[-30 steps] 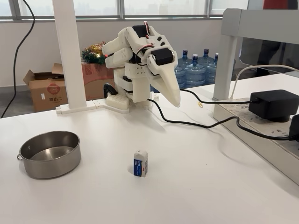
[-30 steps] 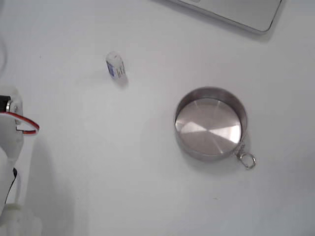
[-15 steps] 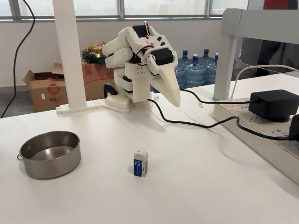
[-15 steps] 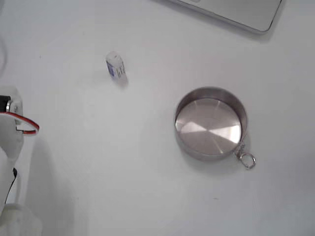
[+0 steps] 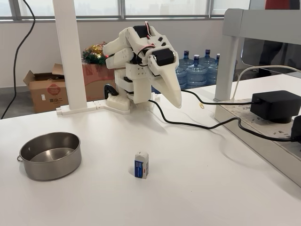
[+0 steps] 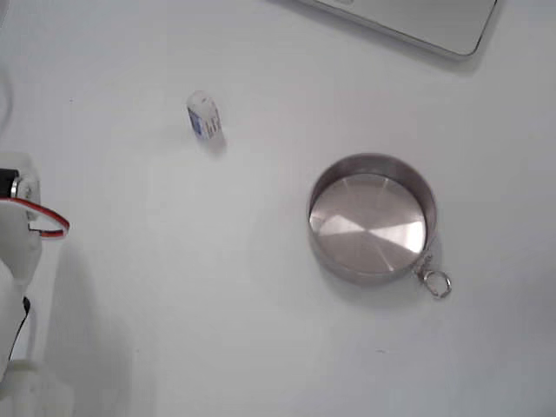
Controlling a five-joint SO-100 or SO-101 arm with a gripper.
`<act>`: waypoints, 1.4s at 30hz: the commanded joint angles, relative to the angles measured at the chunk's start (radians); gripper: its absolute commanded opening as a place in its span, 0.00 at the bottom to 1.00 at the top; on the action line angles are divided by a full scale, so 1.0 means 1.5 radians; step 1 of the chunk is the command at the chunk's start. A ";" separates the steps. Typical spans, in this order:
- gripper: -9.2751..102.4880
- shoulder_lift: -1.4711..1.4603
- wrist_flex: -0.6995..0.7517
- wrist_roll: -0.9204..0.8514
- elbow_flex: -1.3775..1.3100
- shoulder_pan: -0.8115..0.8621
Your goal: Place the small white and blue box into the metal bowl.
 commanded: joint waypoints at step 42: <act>0.05 -0.295 -0.482 0.285 0.044 0.110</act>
